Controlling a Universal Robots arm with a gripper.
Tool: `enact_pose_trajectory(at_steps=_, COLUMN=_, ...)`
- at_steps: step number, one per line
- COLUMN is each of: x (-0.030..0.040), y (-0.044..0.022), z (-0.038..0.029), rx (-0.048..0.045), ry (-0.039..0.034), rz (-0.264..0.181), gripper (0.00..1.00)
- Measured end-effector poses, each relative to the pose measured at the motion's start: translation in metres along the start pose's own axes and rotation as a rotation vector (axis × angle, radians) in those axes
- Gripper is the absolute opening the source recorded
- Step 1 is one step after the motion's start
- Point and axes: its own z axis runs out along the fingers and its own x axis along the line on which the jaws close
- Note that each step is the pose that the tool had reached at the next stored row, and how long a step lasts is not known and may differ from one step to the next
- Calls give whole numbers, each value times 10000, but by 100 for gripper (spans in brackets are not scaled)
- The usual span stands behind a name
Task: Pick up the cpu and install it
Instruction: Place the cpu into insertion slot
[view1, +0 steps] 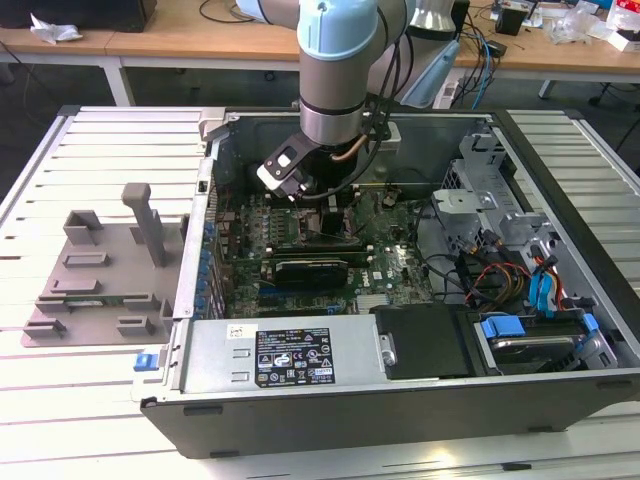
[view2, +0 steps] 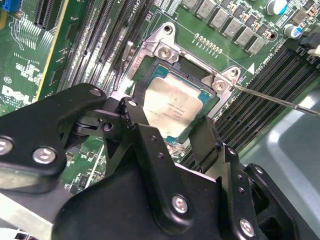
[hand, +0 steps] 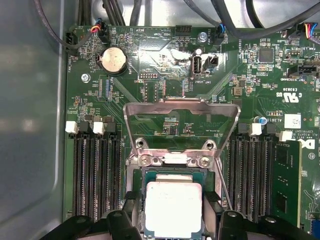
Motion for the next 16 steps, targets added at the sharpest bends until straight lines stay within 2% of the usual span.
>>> enact_pose_trajectory(at_steps=5, x=1, y=2, z=-47, rx=2, ry=-18, rz=-3, gripper=62)
enact_pose_trajectory(at_steps=7, x=1, y=2, z=-47, rx=0, ry=-16, rz=-1, gripper=62)
enact_pose_trajectory(at_steps=8, x=1, y=1, z=-47, rx=1, ry=-5, rz=0, gripper=62)
enact_pose_trajectory(at_steps=10, x=1, y=1, z=-36, rx=-1, ry=87, rz=3, gripper=62)
enact_pose_trajectory(at_steps=16, x=1, y=2, z=-57, rx=-1, ry=100, rz=2, gripper=62)
